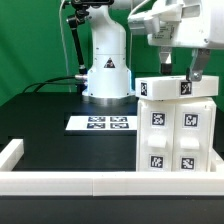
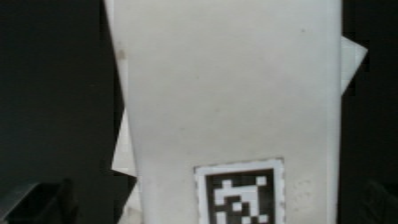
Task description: Assemble cabinet
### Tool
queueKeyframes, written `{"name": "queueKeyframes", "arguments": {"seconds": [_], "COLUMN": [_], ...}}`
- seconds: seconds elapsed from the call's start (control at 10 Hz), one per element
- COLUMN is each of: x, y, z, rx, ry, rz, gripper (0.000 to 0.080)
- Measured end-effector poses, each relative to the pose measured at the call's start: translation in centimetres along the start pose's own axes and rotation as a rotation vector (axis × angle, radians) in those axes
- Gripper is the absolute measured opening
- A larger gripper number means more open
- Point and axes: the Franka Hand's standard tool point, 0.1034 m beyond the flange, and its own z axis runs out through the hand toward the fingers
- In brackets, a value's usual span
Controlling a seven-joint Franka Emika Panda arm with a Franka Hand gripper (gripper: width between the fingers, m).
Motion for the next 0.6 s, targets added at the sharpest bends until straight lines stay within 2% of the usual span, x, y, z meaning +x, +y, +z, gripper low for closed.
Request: {"name": "queueKeyframes", "arguments": {"seconds": [0.2, 0.4, 0.5, 0.6], "x": [0.15, 0.00, -0.08, -0.11], "y": [-0.15, -0.18, -0.20, -0.20], "z": [0.81, 0.84, 0.84, 0.84], "rx": [0.003, 0.003, 0.003, 0.003], "ry": [0.001, 0.000, -0.001, -0.001], "rz": [0.036, 0.041, 0.044, 0.065], "gripper": [0.0797, 0.0785, 0.0618, 0.0618]}}
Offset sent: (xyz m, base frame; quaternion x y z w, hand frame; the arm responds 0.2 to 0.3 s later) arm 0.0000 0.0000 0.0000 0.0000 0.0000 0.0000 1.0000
